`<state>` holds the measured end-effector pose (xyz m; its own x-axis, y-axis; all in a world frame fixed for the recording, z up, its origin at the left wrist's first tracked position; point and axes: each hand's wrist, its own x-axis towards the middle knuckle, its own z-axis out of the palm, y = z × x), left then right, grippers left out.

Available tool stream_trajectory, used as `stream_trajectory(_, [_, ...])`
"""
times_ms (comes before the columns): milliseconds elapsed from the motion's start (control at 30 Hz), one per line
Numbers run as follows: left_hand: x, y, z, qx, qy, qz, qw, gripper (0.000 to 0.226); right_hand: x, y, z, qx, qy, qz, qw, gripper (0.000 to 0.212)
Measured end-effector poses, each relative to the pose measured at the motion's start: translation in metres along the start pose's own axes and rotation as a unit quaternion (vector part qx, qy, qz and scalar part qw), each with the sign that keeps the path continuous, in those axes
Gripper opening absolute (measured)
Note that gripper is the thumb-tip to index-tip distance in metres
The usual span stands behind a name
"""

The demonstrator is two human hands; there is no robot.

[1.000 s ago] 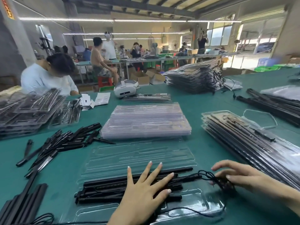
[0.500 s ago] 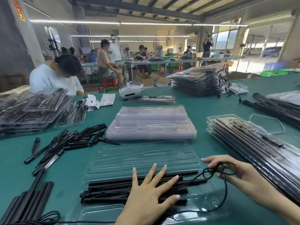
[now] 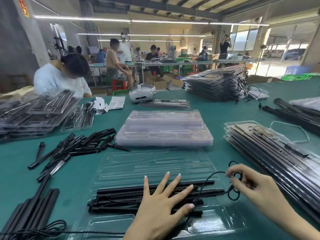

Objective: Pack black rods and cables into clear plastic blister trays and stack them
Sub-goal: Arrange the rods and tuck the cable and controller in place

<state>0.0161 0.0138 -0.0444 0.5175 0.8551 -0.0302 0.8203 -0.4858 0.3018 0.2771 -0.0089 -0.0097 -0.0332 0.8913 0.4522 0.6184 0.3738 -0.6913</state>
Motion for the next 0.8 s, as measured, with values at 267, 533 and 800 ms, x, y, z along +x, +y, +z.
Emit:
stream_trajectory(267, [0.0,-0.001,-0.001,0.013,-0.012,-0.001,1.0,0.07,-0.006,0.005,-0.024,-0.04,-0.138,0.044,0.989,0.061])
stream_trajectory(533, [0.001,0.0,0.0,0.01,-0.009,-0.012,1.0,0.081,0.006,0.026,-0.033,-0.371,-0.012,-0.24,0.897,0.043])
stream_trajectory(800, [-0.001,0.001,0.001,0.022,0.025,0.025,0.999,0.075,0.016,0.048,-0.025,-0.462,-0.079,-0.348,0.812,0.028])
